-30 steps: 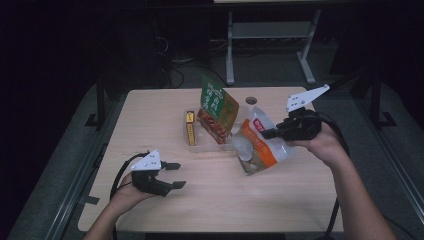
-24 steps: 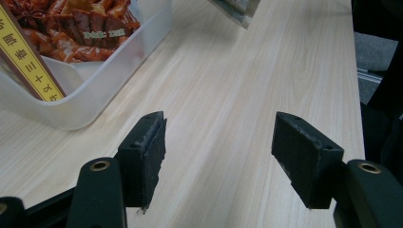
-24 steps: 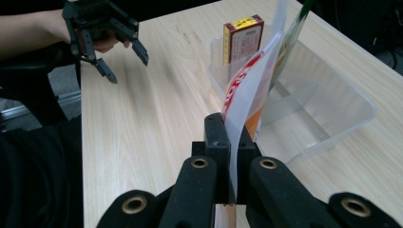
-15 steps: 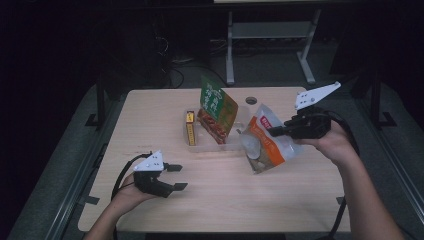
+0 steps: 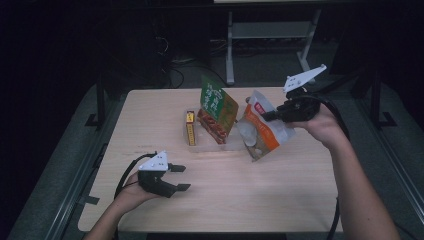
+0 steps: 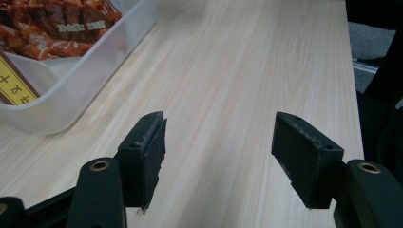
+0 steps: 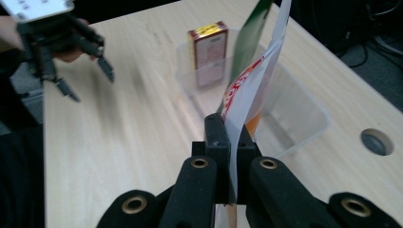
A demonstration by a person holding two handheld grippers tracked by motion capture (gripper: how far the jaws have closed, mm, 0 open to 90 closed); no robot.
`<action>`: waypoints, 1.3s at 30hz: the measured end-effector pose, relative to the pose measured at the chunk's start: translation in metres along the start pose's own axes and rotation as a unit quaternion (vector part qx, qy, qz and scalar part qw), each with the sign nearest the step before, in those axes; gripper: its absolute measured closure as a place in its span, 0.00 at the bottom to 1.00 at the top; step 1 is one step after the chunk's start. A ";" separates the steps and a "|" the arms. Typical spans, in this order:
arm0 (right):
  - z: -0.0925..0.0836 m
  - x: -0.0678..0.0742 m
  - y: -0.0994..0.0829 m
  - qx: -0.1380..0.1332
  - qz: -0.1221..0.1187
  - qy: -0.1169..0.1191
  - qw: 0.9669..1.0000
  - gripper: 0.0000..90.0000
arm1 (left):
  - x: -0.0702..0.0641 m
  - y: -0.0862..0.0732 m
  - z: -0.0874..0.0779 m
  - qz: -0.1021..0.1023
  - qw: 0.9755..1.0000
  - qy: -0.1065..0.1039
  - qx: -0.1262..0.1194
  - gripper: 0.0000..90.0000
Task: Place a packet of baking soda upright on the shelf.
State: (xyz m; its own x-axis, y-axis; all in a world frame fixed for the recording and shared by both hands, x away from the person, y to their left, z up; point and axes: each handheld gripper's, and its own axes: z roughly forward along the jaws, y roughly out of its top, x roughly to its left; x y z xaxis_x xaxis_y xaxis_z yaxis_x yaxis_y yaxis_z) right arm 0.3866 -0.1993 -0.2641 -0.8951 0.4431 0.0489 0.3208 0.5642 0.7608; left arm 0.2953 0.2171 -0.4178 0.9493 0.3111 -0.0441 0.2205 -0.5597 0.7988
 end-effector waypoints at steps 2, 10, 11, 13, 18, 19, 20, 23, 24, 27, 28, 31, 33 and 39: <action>0.003 -0.004 0.006 0.003 0.000 -0.004 1.000 1.00 | 0.000 0.000 0.001 0.004 1.000 -0.002 0.003 0.39; 0.015 -0.020 0.029 0.015 0.004 -0.023 1.000 1.00 | -0.001 0.000 0.004 -0.001 1.000 -0.005 0.002 0.39; 0.018 -0.025 0.036 0.019 0.002 -0.026 0.999 1.00 | -0.001 0.000 0.005 -0.003 1.000 -0.005 0.002 0.39; 0.022 -0.029 0.042 0.023 0.000 -0.026 0.999 1.00 | -0.001 0.000 0.005 0.000 1.000 -0.005 0.005 0.39; 0.031 -0.034 0.053 0.036 -0.003 -0.032 0.999 1.00 | -0.001 0.000 0.007 0.002 1.000 -0.007 0.007 0.39; 0.033 -0.036 0.056 0.039 -0.005 -0.033 0.999 1.00 | -0.001 0.000 0.007 0.003 1.000 -0.007 0.008 0.39; 0.038 -0.038 0.060 0.046 -0.010 -0.040 0.998 1.00 | -0.001 0.000 0.007 0.002 1.000 -0.008 0.009 0.39; 0.043 -0.039 0.063 0.053 -0.004 -0.037 0.998 1.00 | -0.002 -0.001 0.008 0.002 1.000 -0.008 0.006 0.39; 0.045 -0.041 0.063 0.056 -0.011 -0.042 0.997 1.00 | -0.002 -0.001 0.008 0.003 1.000 -0.007 0.007 0.39; 0.054 -0.046 0.064 0.065 -0.006 -0.039 0.997 1.00 | -0.002 -0.001 0.009 0.003 1.000 -0.010 0.012 0.39; 0.054 -0.046 0.064 0.065 -0.006 -0.039 0.997 1.00 | -0.002 -0.001 0.009 0.003 1.000 -0.010 0.012 0.39; 0.062 -0.049 0.062 0.077 -0.001 -0.039 0.996 1.00 | -0.002 -0.001 0.010 0.005 1.000 -0.010 0.016 0.39; 0.071 -0.052 0.057 0.085 0.005 -0.037 0.996 1.00 | -0.002 -0.001 0.010 0.006 1.000 -0.011 0.018 0.39; 0.085 -0.062 0.045 0.085 0.026 -0.033 0.995 1.00 | -0.003 -0.002 0.011 0.004 1.000 -0.011 0.019 0.39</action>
State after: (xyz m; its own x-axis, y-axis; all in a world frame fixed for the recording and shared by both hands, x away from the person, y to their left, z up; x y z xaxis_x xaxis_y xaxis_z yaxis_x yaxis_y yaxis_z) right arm 0.4829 -0.1425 -0.2877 -0.8553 0.5168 0.0375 0.4186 0.6465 0.6378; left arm 0.2949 0.2084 -0.4260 0.9559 0.2892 -0.0507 0.2199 -0.5908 0.7763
